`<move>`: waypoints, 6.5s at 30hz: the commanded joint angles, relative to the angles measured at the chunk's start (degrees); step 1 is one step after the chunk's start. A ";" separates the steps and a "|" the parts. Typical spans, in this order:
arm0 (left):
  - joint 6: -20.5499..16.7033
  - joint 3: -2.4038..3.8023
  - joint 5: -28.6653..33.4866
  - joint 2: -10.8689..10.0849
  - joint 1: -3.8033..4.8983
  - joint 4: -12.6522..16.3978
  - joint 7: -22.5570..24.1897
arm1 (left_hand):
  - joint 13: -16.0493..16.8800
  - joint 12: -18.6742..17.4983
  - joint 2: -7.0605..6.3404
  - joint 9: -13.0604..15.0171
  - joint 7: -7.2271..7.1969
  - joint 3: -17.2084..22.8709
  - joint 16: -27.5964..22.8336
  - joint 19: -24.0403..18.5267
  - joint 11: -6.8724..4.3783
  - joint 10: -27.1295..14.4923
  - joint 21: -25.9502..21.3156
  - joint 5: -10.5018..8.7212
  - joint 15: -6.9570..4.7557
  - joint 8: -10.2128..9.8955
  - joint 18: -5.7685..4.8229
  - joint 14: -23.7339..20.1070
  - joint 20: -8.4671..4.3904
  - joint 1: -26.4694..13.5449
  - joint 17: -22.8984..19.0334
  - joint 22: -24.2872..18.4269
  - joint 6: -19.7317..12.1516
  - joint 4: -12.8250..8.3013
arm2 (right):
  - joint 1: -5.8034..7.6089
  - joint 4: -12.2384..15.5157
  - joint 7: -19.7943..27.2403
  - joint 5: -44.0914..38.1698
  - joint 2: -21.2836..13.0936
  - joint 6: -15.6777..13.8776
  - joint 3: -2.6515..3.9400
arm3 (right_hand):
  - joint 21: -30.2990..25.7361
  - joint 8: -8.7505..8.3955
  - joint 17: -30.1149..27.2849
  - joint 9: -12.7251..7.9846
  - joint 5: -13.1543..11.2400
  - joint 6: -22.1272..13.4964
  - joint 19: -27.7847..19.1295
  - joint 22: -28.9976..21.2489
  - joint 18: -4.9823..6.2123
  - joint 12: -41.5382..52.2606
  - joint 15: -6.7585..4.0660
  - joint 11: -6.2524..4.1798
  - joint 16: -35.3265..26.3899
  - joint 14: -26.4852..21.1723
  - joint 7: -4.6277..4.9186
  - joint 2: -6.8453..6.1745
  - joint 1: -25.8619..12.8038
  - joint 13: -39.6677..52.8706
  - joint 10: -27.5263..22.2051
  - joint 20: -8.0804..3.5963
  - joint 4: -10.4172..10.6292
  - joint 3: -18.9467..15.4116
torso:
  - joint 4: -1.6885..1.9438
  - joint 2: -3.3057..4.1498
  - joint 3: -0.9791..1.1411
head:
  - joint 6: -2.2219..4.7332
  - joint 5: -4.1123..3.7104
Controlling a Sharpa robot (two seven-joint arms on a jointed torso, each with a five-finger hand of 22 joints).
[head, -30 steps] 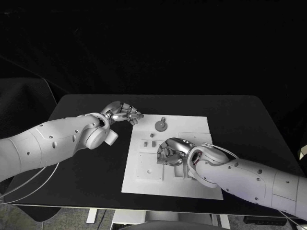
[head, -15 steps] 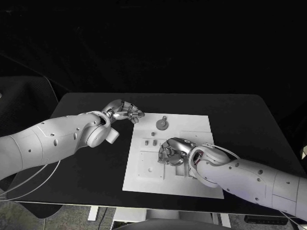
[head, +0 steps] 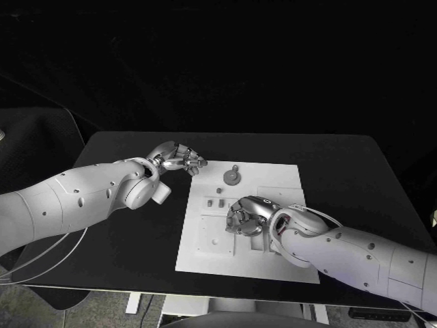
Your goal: Assemble the parts on the task board
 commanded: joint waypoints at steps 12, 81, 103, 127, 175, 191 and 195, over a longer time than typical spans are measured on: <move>0.06 0.04 0.18 0.05 0.05 0.17 0.25 | 0.08 -0.31 0.32 0.09 -0.17 -0.30 -0.43 -0.45 -0.14 -0.33 -0.37 -0.10 -0.08 -0.20 0.48 -0.51 0.03 -0.39 -0.09 0.07 -0.23 0.05 | -0.06 0.05 -0.72 -3.62 0.57 -0.51 -0.02 | 8.24 0.22 0.07 0.20 0.16 4.45 0.39 0.09 1.20 0.11 -0.04 0.07 0.15 0.26 3.39 0.62 -0.01 -0.10 0.36 -0.05 0.27 0.14 | 0.00 0.02 -0.01 | -0.13 0.09; 0.40 0.03 0.18 -0.08 0.06 -0.09 -0.34 | 0.11 -0.56 0.26 0.10 -0.17 -0.35 -0.81 -0.58 -0.12 -0.42 -0.47 -0.11 -0.02 -0.19 0.44 -0.72 0.04 -0.39 -0.22 0.10 -0.22 0.04 | -0.04 2.91 -2.88 -7.08 -1.52 -0.74 -0.69 | 7.56 -5.40 0.13 -2.51 0.03 -5.19 -0.41 0.33 1.29 -0.74 0.24 0.65 -0.21 -1.21 4.83 -4.22 -0.83 -0.85 -2.07 -0.05 -0.90 -0.82 | -0.05 0.01 0.07 | -0.68 -0.48; 0.08 0.02 0.18 -0.05 0.05 -0.74 0.29 | 0.11 -0.64 0.22 0.10 -0.17 -0.37 -0.92 -0.61 -0.11 -0.45 -0.49 -0.11 -0.01 -0.20 0.43 -0.78 0.04 -0.38 -0.26 0.11 -0.22 0.03 | 4.35 11.81 -2.44 -0.60 -10.61 -3.76 3.55 | 7.61 -5.26 0.18 -2.53 -0.04 -5.21 -0.40 0.37 1.28 -0.62 0.25 0.68 -0.12 -1.21 4.83 -4.66 -0.99 -0.82 -2.08 -0.03 -0.85 -1.12 | -0.10 -0.02 0.08 | 0.65 -1.39; -0.50 -0.03 0.24 -0.22 0.03 -0.50 1.15 | 0.13 -0.69 0.17 0.11 -0.18 -0.38 -1.02 -0.63 -0.12 -0.44 -0.51 -0.11 -0.01 -0.18 0.43 -0.81 0.03 -0.33 -0.30 0.12 -0.20 -0.01 | 4.83 6.99 -1.57 2.66 -16.31 -1.85 3.33 | 7.13 -5.66 0.22 -3.28 -0.04 -7.78 -1.70 0.34 0.91 -0.84 0.74 1.31 -0.39 -2.87 5.03 -6.67 -3.72 -1.05 -4.01 0.18 -0.54 -4.45 | 0.04 0.13 0.28 | 1.57 -2.05; -0.12 -0.04 0.24 -0.32 0.02 -0.43 1.10 | 0.18 -0.78 0.19 0.14 -0.19 -0.37 -1.19 -0.65 -0.13 -0.37 -0.54 -0.10 0.00 -0.14 0.42 -0.83 0.02 -0.26 -0.35 0.16 -0.14 -0.04 | 2.30 1.68 -1.15 -2.08 -11.60 -1.36 2.54 | 7.96 -0.35 0.98 -2.90 0.14 -3.78 -1.65 0.94 1.18 2.01 1.03 1.72 1.26 -4.46 4.45 -3.42 1.02 -0.54 -6.11 0.00 -0.54 -5.11 | -0.01 0.04 0.05 | 0.58 -1.70; -0.03 -0.04 0.24 -0.35 0.02 -0.46 0.94 | 0.20 -0.81 0.22 0.14 -0.20 -0.36 -1.25 -0.66 -0.13 -0.35 -0.54 -0.10 0.01 -0.13 0.42 -0.83 0.02 -0.24 -0.37 0.17 -0.12 -0.04 | 2.29 1.80 -0.92 -2.15 -11.28 -2.13 2.53 | 8.09 0.43 0.92 -2.52 0.18 -1.17 -1.11 1.19 1.26 2.17 0.85 1.51 1.44 -3.87 4.16 -1.88 2.45 -0.81 -5.24 -0.02 -0.29 -2.89 | 0.01 0.03 0.04 | 0.49 -1.80; 0.03 -0.04 0.24 -0.35 0.02 -0.43 0.93 | 0.20 -0.82 0.22 0.14 -0.20 -0.36 -1.26 -0.66 -0.13 -0.35 -0.55 -0.10 0.01 -0.13 0.42 -0.83 0.02 -0.23 -0.38 0.17 -0.11 -0.04 | 2.29 1.73 -1.06 -2.14 -11.16 -2.19 2.53 | 8.12 0.54 0.91 -2.47 0.18 -0.85 -1.05 1.22 1.27 2.20 0.83 1.48 1.47 -3.79 4.12 -1.77 2.54 -0.83 -5.12 -0.02 -0.28 -2.69 | -0.01 0.05 0.02 | 0.45 -1.76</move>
